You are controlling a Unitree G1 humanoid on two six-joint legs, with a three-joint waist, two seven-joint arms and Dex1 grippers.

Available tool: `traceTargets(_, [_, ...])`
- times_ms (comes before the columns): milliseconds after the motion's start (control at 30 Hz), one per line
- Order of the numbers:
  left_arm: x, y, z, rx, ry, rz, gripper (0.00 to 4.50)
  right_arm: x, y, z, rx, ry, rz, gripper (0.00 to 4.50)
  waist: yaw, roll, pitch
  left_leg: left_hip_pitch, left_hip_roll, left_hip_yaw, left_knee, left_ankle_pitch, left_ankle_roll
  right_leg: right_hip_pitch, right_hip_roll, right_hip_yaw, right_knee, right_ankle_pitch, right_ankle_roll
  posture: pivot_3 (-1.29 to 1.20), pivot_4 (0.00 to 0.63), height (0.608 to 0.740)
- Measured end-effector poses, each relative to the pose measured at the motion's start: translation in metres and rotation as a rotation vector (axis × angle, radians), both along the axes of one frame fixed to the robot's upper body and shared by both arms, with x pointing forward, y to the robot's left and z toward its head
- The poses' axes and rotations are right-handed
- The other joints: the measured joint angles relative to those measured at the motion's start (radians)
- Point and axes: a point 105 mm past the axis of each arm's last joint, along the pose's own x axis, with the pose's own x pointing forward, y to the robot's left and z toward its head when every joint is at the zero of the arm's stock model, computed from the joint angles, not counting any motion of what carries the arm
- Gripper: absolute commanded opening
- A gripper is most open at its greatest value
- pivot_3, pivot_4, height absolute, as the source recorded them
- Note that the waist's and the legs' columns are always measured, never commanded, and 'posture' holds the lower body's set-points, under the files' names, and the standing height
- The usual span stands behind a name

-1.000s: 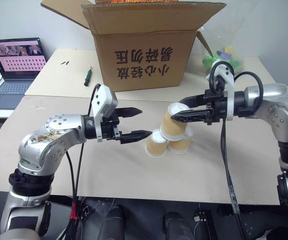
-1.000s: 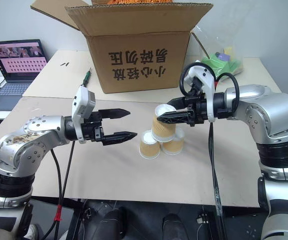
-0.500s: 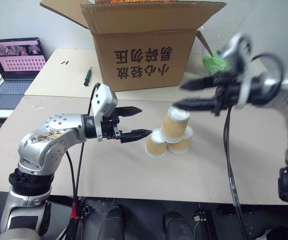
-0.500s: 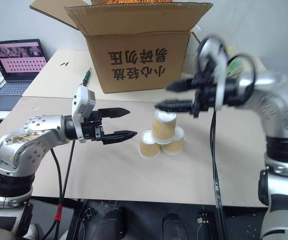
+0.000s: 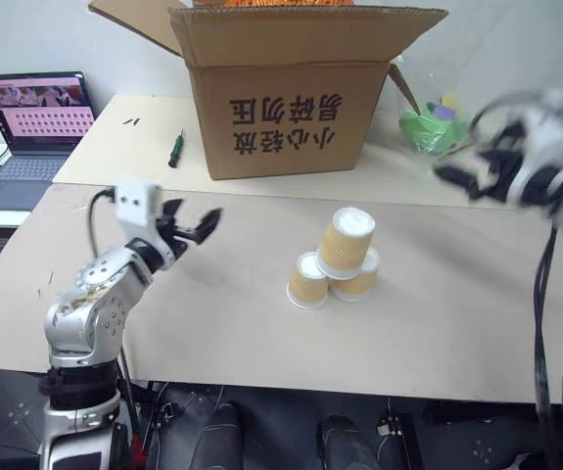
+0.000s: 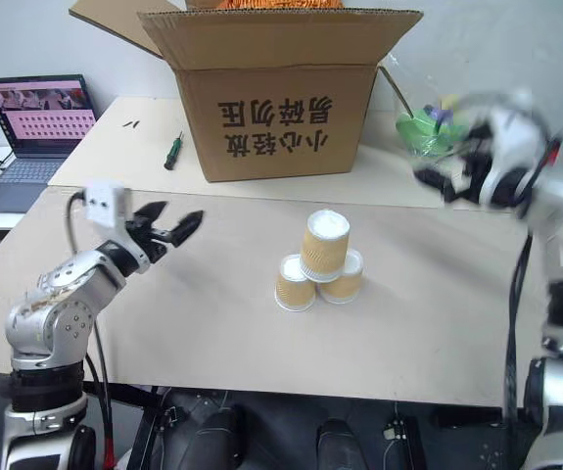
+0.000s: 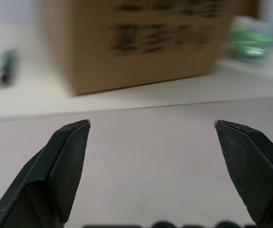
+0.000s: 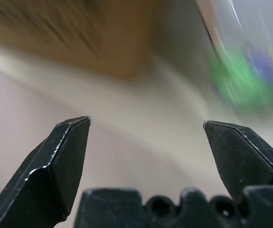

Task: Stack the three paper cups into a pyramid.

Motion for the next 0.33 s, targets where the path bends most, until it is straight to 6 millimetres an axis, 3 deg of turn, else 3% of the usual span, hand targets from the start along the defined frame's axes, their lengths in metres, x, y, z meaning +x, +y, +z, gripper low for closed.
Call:
traceTargets(167, [-0.001,0.039,-0.024,-0.021,-0.009,0.297,4.50,0.004,-0.012,-0.025,-0.010,-0.092,-0.153,4.48,-0.006,0.002,0.001,0.003,0.000,0.000,-0.004,0.000,-0.001,0.002,0.000,-0.001,-0.001,0.000,0.000,0.00,0.150,0.705])
traceTargets(267, [-0.006,0.059,-0.033,-0.008,-0.023,0.421,4.50,0.004,-0.008,-0.037,0.080,-0.174,-0.187,4.48,-0.002,0.001,0.000,0.004,0.000,-0.001,-0.002,0.001,-0.001,0.005,0.000,-0.001,-0.001,0.000,0.000,0.00,0.150,0.705])
traceTargets(333, [-0.012,0.072,-0.038,0.008,-0.041,0.499,4.50,0.001,0.000,-0.057,0.151,-0.216,-0.215,4.48,-0.002,-0.002,-0.002,0.006,0.000,-0.001,-0.002,0.001,-0.001,0.007,0.000,-0.002,-0.001,0.000,0.000,0.00,0.150,0.705])
